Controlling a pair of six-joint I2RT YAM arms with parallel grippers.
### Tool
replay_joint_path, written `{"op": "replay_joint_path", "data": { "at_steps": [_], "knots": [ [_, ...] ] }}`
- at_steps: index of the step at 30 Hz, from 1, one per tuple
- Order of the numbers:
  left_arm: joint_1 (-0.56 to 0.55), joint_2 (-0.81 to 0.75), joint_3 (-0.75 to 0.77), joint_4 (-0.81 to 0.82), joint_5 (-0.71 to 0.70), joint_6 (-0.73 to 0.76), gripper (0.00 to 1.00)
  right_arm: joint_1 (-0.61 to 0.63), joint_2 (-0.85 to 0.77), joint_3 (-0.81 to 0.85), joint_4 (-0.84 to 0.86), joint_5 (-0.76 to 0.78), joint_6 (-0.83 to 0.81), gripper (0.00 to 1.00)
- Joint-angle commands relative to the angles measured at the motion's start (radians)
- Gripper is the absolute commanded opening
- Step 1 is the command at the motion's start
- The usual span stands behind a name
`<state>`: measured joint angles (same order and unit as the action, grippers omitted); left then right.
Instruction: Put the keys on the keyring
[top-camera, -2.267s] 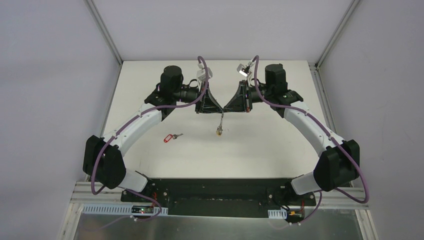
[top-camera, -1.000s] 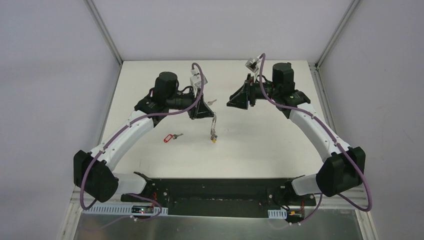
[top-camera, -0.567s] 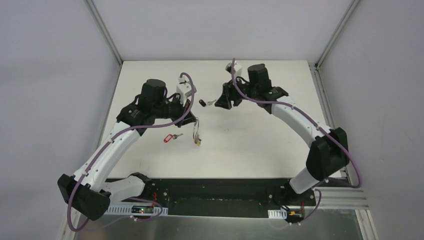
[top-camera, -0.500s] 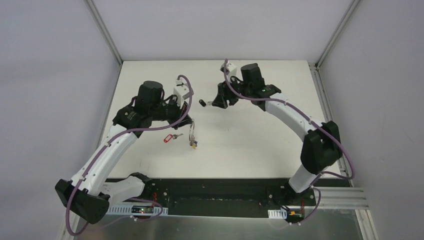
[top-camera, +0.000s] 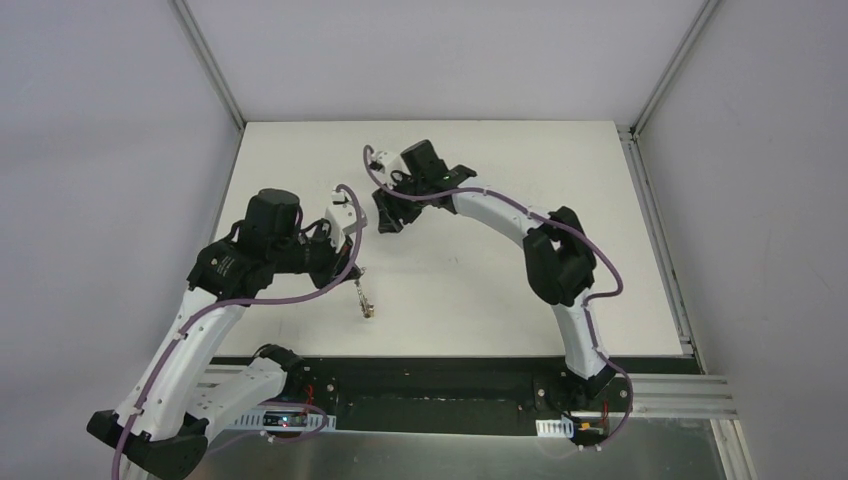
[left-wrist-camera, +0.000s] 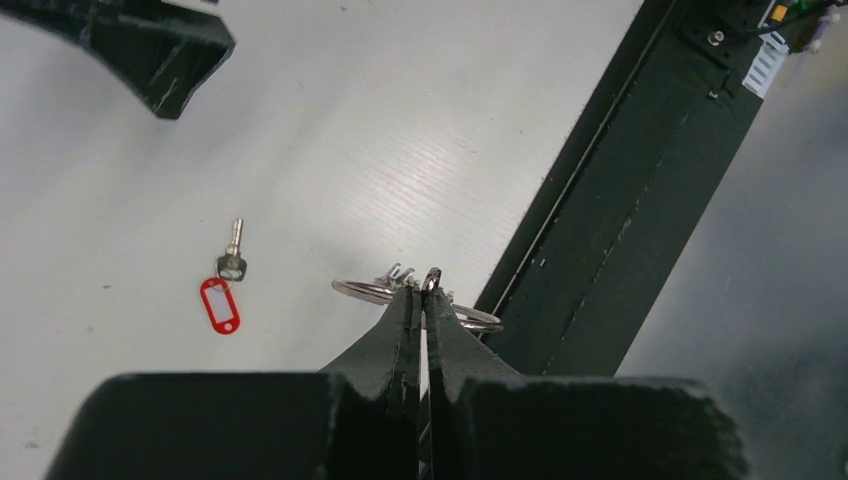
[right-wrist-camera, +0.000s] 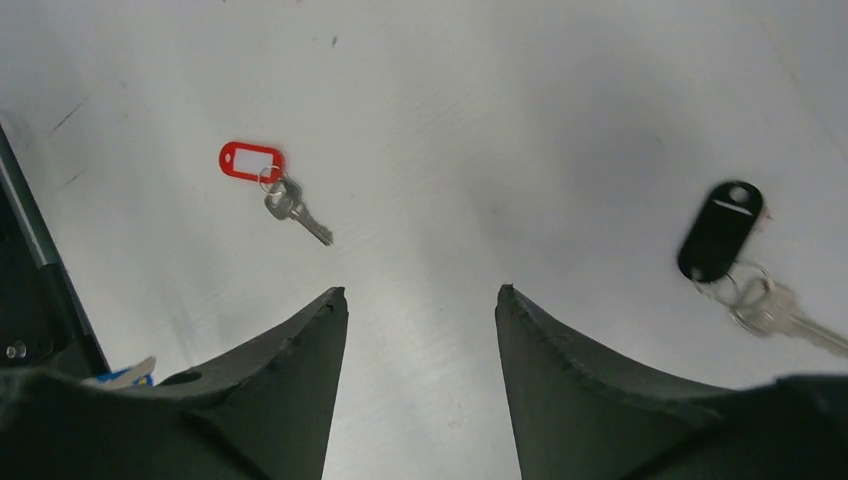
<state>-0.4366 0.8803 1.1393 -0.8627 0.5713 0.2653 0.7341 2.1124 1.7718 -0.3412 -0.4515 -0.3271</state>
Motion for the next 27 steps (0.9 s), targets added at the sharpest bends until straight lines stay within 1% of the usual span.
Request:
{"op": "replay_joint_path", "data": {
  "at_steps": [1, 4, 8, 12, 18, 27],
  "knots": [
    [0.007, -0.040, 0.009, -0.067, 0.087, 0.032, 0.00, 0.052, 0.101, 0.175, -0.093, 0.050, -0.013, 0.59],
    [0.007, -0.061, -0.006, -0.060, 0.102, 0.027, 0.00, 0.051, 0.156, 0.235, -0.108, 0.143, -0.011, 0.59],
    [0.007, -0.071, -0.015, -0.045, 0.103, 0.022, 0.00, 0.038, 0.185, 0.252, -0.099, 0.307, -0.048, 0.58],
    [0.007, -0.066, -0.021, -0.034, 0.106, 0.020, 0.00, 0.007, 0.204, 0.258, -0.098, 0.392, -0.070, 0.56],
    [0.007, -0.053, -0.018, -0.026, 0.107, 0.017, 0.00, -0.063, 0.251, 0.311, -0.136, 0.369, -0.060, 0.56],
    [0.007, -0.034, -0.015, -0.009, 0.110, 0.011, 0.00, -0.097, 0.308, 0.339, -0.150, 0.303, -0.052, 0.54]
  ]
}}
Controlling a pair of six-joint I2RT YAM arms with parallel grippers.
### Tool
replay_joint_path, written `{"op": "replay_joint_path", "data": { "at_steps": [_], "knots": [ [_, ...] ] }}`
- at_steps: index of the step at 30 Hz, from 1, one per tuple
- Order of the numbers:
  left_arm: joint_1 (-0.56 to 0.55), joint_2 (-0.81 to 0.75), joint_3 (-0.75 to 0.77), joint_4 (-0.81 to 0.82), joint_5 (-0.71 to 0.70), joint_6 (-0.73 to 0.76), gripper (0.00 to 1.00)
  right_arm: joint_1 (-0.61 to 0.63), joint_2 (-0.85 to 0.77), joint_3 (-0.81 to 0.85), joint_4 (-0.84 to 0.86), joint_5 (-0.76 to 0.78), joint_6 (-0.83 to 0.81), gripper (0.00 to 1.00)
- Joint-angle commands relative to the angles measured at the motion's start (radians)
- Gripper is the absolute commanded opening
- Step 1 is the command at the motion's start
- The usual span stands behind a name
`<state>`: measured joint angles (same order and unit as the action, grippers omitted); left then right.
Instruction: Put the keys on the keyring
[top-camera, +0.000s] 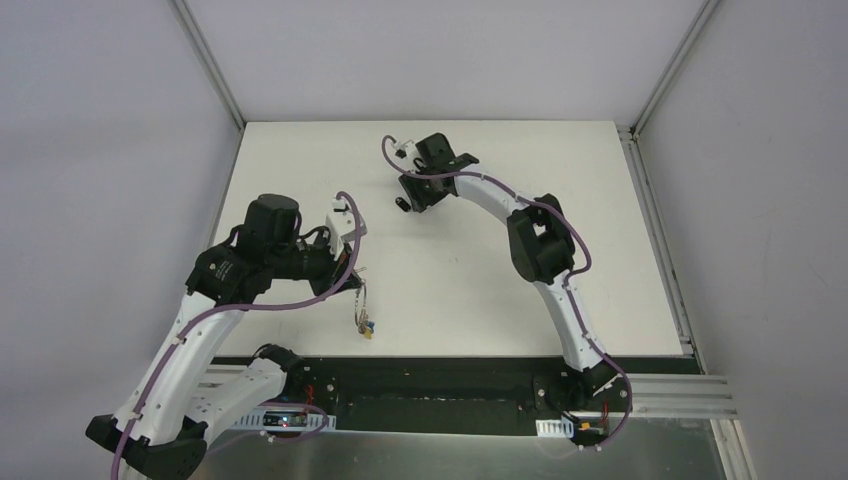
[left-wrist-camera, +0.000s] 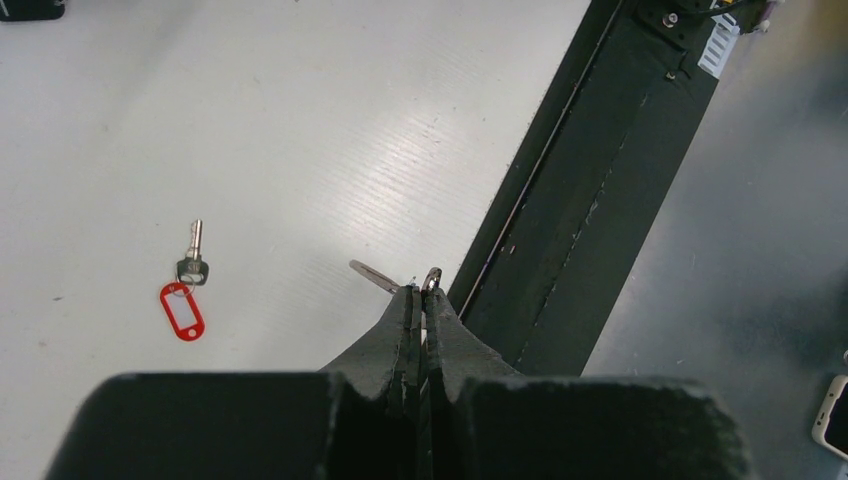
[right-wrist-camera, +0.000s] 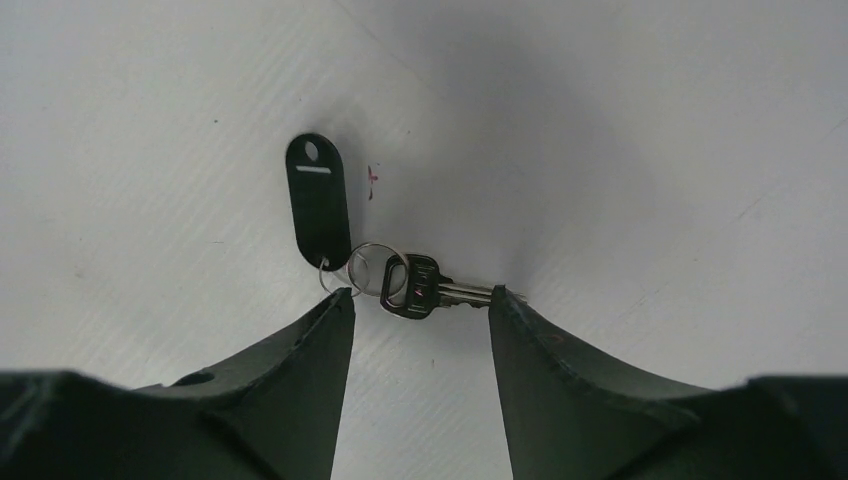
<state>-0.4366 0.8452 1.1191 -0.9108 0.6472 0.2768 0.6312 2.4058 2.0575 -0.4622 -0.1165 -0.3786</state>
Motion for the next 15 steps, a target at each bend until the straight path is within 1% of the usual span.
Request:
{"op": "replay_joint_path", "data": {
  "at_steps": [1, 4, 8, 15],
  "knots": [
    [0.007, 0.001, 0.005, 0.042, 0.035, -0.001, 0.00, 0.004, 0.020, 0.055, -0.030, -0.043, 0.000, 0.54],
    [0.007, 0.000, 0.007, 0.044, 0.037, -0.003, 0.00, 0.002, 0.026, 0.053, -0.030, -0.055, -0.007, 0.50],
    [0.007, 0.000, 0.009, 0.047, 0.036, -0.003, 0.00, 0.002, 0.015, 0.032, -0.038, -0.038, -0.019, 0.39],
    [0.007, 0.006, 0.026, 0.045, 0.034, 0.009, 0.00, -0.007, -0.082, -0.146, -0.010, 0.007, -0.034, 0.19]
  ]
}}
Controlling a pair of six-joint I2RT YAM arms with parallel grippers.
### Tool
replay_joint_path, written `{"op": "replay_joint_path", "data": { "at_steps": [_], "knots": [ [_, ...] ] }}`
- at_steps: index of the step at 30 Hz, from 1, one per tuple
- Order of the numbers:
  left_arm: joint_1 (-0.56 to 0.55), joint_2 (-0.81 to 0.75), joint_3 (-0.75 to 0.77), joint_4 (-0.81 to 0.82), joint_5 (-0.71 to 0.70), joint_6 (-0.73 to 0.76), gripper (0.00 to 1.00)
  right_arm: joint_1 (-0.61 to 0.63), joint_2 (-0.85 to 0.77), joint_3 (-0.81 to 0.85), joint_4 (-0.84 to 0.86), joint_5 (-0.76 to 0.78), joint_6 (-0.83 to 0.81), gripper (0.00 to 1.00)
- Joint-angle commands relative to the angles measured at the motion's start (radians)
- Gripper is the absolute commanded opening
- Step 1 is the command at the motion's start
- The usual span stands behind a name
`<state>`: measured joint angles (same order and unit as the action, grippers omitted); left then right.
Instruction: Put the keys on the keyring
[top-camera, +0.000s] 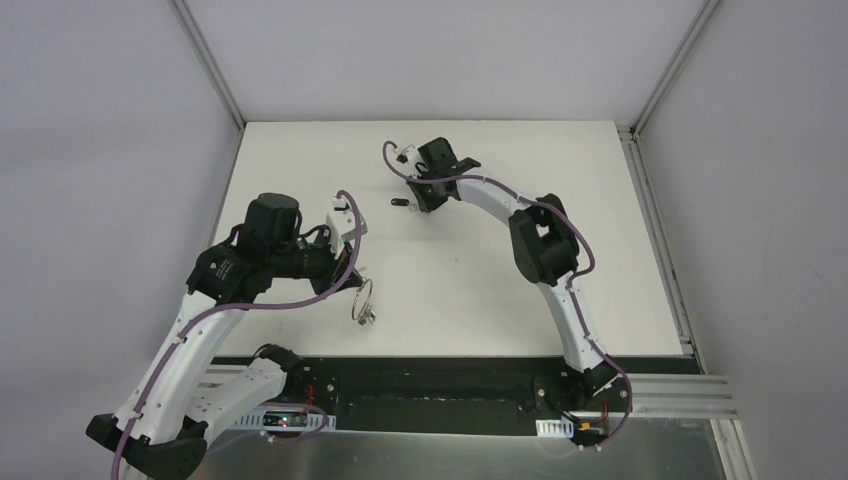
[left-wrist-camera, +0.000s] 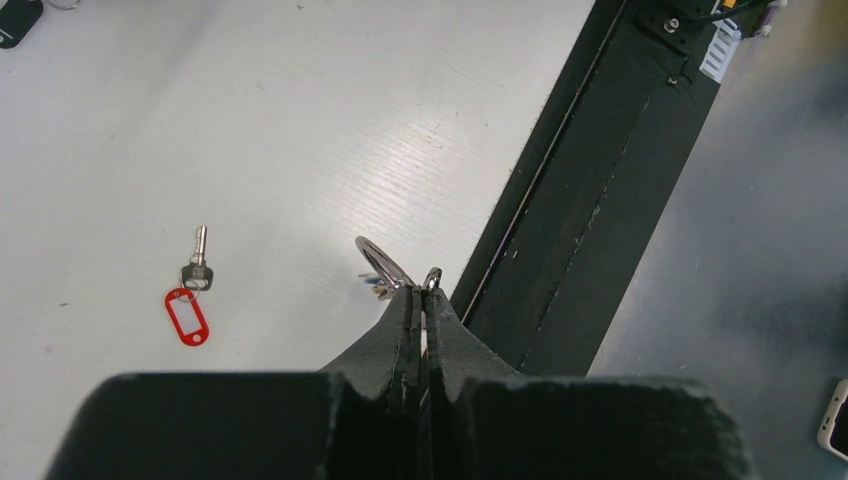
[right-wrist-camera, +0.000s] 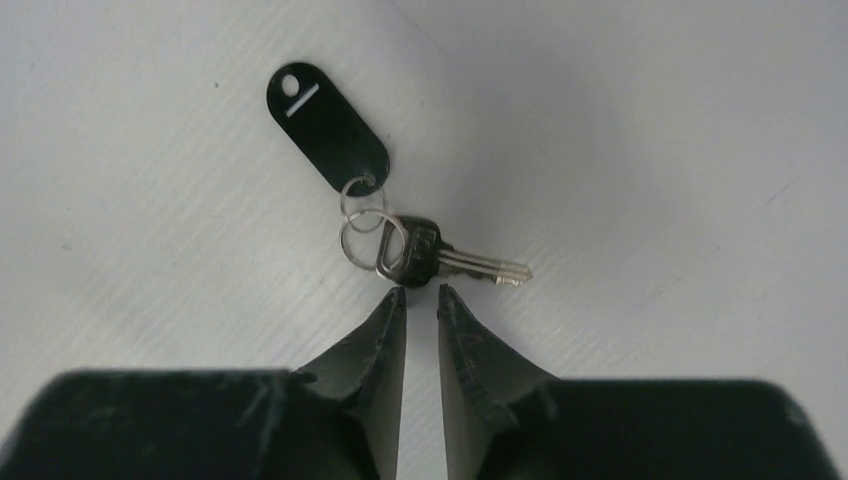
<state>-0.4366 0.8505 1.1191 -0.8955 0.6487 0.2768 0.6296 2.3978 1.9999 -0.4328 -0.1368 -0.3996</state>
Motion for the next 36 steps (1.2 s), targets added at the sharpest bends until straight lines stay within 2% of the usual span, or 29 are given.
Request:
{"op": "replay_joint_path", "data": {
  "at_steps": [1, 5, 8, 15, 19, 24, 29, 32, 36],
  "knots": [
    [0.006, 0.003, 0.029, 0.030, 0.032, 0.010, 0.00, -0.008, -0.092, -0.116, -0.031, 0.028, -0.013, 0.17],
    [0.006, 0.004, 0.036, 0.022, 0.031, 0.016, 0.00, -0.008, -0.165, -0.197, 0.014, 0.026, -0.012, 0.14],
    [0.006, 0.002, 0.033, 0.022, 0.027, 0.023, 0.00, -0.008, -0.187, -0.185, 0.031, -0.013, -0.014, 0.17],
    [0.007, 0.004, 0.021, 0.037, 0.028, 0.016, 0.00, -0.008, -0.099, -0.024, 0.009, -0.079, -0.038, 0.43],
    [0.006, 0.002, 0.024, 0.039, 0.025, 0.014, 0.00, -0.003, -0.039, 0.059, -0.004, -0.092, -0.048, 0.49],
    [0.007, 0.006, 0.025, 0.048, 0.025, 0.011, 0.00, 0.012, 0.026, 0.145, -0.028, -0.094, -0.085, 0.50],
    [0.007, 0.008, 0.025, 0.054, 0.027, 0.006, 0.00, 0.028, 0.060, 0.165, -0.030, -0.083, -0.113, 0.48],
    [0.007, 0.009, 0.025, 0.058, 0.029, 0.003, 0.00, 0.033, 0.068, 0.163, -0.032, -0.076, -0.121, 0.46],
    [0.006, 0.007, 0.020, 0.062, 0.030, 0.002, 0.00, 0.035, 0.061, 0.139, -0.035, -0.075, -0.124, 0.34]
  ]
}}
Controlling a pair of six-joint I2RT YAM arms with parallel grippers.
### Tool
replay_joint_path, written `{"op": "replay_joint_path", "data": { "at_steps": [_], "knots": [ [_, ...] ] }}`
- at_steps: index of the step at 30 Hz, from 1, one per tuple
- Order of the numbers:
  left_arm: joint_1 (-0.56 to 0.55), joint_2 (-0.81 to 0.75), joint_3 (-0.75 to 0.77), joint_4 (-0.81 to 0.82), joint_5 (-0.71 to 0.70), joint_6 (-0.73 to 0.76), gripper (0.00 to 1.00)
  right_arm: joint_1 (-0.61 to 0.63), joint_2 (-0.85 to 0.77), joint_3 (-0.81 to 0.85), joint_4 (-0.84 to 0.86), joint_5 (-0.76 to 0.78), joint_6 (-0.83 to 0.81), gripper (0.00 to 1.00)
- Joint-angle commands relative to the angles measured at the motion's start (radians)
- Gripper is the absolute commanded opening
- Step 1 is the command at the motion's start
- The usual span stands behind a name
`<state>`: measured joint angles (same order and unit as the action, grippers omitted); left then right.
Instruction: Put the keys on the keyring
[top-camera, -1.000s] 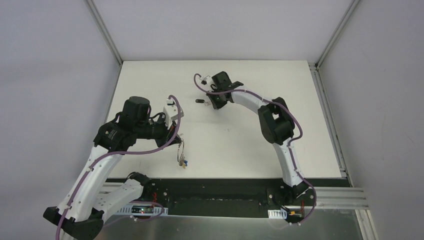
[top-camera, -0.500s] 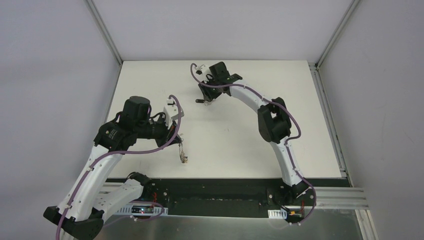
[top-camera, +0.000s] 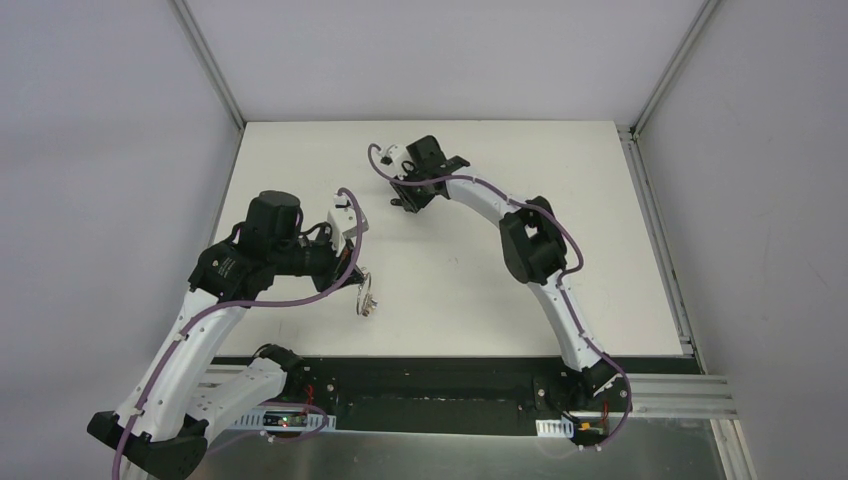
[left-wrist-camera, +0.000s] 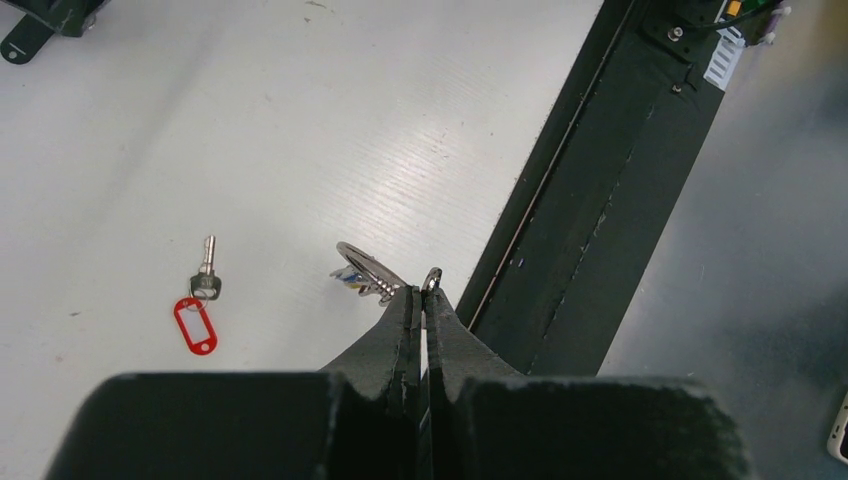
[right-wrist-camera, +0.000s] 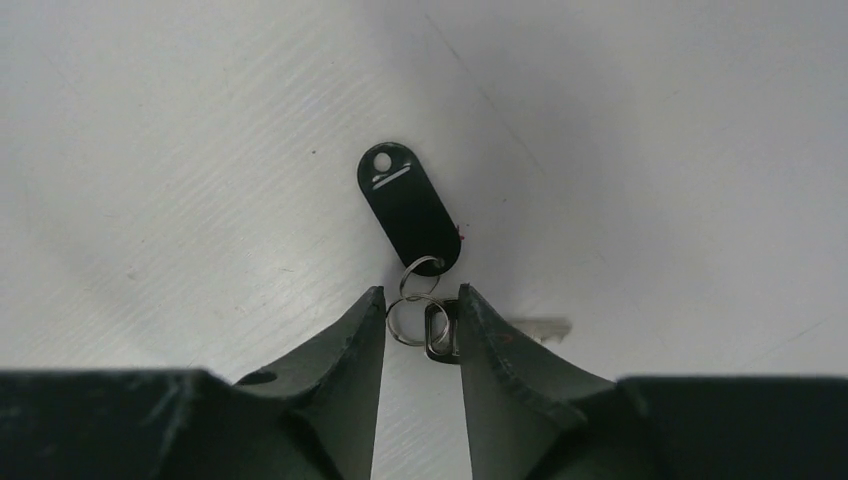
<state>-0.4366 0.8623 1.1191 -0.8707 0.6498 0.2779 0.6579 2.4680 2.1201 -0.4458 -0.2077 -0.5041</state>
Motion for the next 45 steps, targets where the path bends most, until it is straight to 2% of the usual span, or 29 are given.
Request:
{"op": "replay_joint_path", "data": {
  "at_steps": [1, 5, 10, 18, 23, 25, 32, 36, 45],
  "knots": [
    [0.007, -0.004, 0.020, 0.039, 0.029, 0.001, 0.00, 0.007, -0.018, 0.004, -0.022, -0.005, -0.022, 0.30],
    [0.006, 0.000, 0.027, 0.039, 0.027, 0.008, 0.00, 0.005, -0.093, -0.104, -0.007, 0.008, -0.035, 0.16],
    [0.006, 0.018, 0.060, 0.033, 0.024, 0.020, 0.00, -0.004, -0.263, -0.341, 0.031, 0.012, -0.040, 0.01],
    [0.005, 0.057, 0.100, 0.040, 0.028, 0.024, 0.00, -0.037, -0.565, -0.716, 0.047, -0.029, 0.003, 0.00],
    [0.006, 0.074, 0.097, 0.064, 0.038, 0.011, 0.00, -0.055, -0.673, -0.878, 0.050, -0.038, 0.020, 0.00],
    [0.006, 0.080, 0.094, 0.075, 0.039, 0.004, 0.00, -0.060, -0.700, -0.918, 0.049, -0.040, 0.020, 0.03],
    [0.005, 0.081, 0.071, 0.110, 0.041, -0.015, 0.00, -0.072, -0.759, -0.932, 0.069, -0.072, 0.003, 0.27],
    [0.006, 0.068, 0.059, 0.117, 0.038, -0.018, 0.00, -0.073, -0.762, -0.930, 0.081, -0.068, -0.004, 0.36],
    [0.006, 0.043, 0.038, 0.122, 0.034, -0.019, 0.00, -0.073, -0.701, -0.910, 0.071, -0.063, -0.022, 0.41]
  ]
}}
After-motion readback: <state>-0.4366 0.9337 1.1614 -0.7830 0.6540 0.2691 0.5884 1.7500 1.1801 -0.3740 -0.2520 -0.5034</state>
